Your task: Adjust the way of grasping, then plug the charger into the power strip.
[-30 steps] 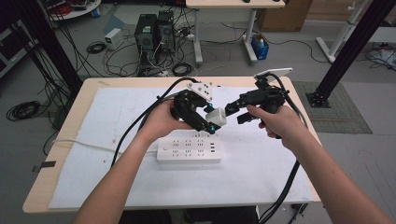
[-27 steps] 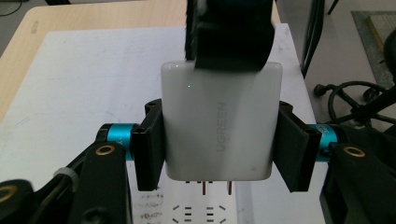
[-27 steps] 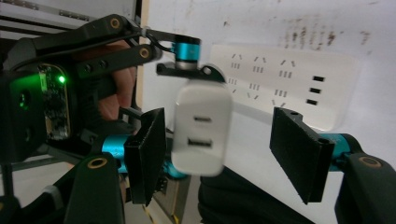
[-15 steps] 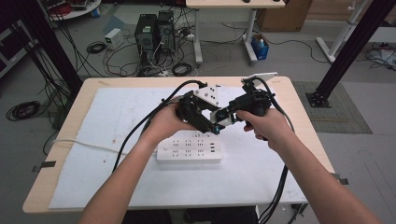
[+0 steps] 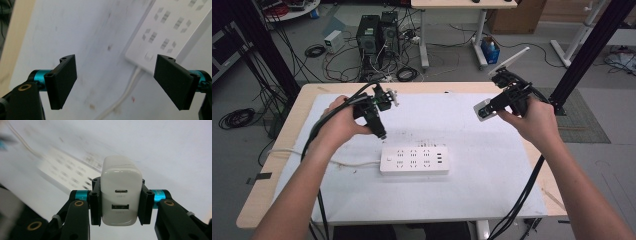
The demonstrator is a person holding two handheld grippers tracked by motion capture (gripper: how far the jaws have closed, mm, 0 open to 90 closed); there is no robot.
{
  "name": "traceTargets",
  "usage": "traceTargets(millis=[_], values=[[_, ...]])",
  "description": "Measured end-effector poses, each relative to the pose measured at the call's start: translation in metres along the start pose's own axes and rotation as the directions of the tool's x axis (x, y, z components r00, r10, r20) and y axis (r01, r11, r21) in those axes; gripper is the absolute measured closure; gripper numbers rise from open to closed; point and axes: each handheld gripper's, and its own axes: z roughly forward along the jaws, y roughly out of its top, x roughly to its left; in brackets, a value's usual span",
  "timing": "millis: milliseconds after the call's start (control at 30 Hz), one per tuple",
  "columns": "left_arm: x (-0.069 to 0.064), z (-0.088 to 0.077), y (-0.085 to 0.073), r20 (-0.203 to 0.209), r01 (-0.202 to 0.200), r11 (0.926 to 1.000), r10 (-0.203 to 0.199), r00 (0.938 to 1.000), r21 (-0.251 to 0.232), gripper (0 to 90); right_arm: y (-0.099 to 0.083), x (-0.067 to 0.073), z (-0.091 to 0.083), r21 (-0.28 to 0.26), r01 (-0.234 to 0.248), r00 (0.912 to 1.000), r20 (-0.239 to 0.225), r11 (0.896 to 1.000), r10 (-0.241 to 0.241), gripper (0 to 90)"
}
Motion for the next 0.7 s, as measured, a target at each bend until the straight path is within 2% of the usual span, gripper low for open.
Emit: traceTargets(millis=[33, 67, 100, 133, 167, 233, 333, 400, 433, 500, 533, 567, 700], values=[[0.002, 0.000, -0.004, -0.003, 0.005, 0.9999, -0.005, 1.0000, 0.016, 18.7, 0.000, 0.000, 0.000, 0.000, 0.000, 1.0000, 0.000, 1.000, 0.000, 62.1], [0.006, 0.000, -0.011, 0.012, 0.022, 0.9992, -0.022, 0.9997, 0.034, 18.7, 0.000, 0.002, 0.000, 0.017, 0.052, 0.9984, 0.018, 0.998, -0.053, 62.1], [0.007, 0.000, -0.015, 0.016, 0.031, 0.9989, -0.031, 0.9994, 0.036, 18.7, 0.001, 0.008, 0.001, 0.048, 0.128, 0.9905, 0.046, 0.991, -0.130, 62.1], [0.009, -0.003, -0.022, 0.016, 0.027, 0.9992, -0.028, 0.9995, 0.029, 18.7, 0.003, 0.014, 0.003, 0.104, 0.217, 0.9707, 0.082, 0.971, -0.226, 62.1], [0.009, -0.003, -0.022, 0.016, 0.027, 0.9992, -0.028, 0.9995, 0.029, 18.7, 0.003, 0.014, 0.003, 0.104, 0.217, 0.9707, 0.082, 0.971, -0.226, 62.1], [0.010, -0.007, -0.028, 0.016, 0.033, 0.9993, -0.033, 0.9993, 0.017, 18.7, 0.006, 0.021, 0.005, 0.154, 0.263, 0.9505, 0.128, 0.952, -0.283, 62.1], [0.009, -0.013, -0.035, 0.012, 0.044, 0.9990, -0.044, 0.9990, -0.003, 18.7, 0.011, 0.025, 0.003, 0.141, 0.287, 0.9447, 0.122, 0.948, -0.304, 62.1], [0.009, -0.014, -0.037, 0.014, 0.038, 0.9992, -0.038, 0.9992, -0.008, 18.7, 0.012, 0.026, 0.003, 0.143, 0.292, 0.9442, 0.116, 0.946, -0.308, 62.1], [0.008, -0.015, -0.042, 0.024, 0.038, 0.9991, -0.037, 0.9990, -0.021, 18.6, 0.014, 0.029, 0.004, 0.155, 0.320, 0.9366, 0.096, 0.935, -0.337, 62.1], [0.008, -0.015, -0.044, 0.026, 0.038, 0.9990, -0.038, 0.9989, -0.025, 18.6, 0.015, 0.031, 0.007, 0.163, 0.342, 0.9304, 0.080, 0.926, -0.358, 62.1], [0.008, -0.014, -0.046, 0.038, 0.035, 0.9990, -0.034, 0.9987, -0.027, 18.6, 0.016, 0.034, 0.009, 0.173, 0.362, 0.9240, 0.065, 0.916, -0.377, 62.1], [0.008, -0.014, -0.047, 0.041, 0.029, 0.9991, -0.027, 0.9988, -0.031, 18.6, 0.017, 0.037, 0.011, 0.174, 0.372, 0.9198, 0.064, 0.912, -0.387, 62.1], [0.007, -0.014, -0.049, 0.055, 0.024, 0.9985, -0.022, 0.9983, -0.049, 18.6, 0.025, 0.050, 0.027, 0.185, 0.435, 0.8939, 0.031, 0.881, -0.447, 62.1]])
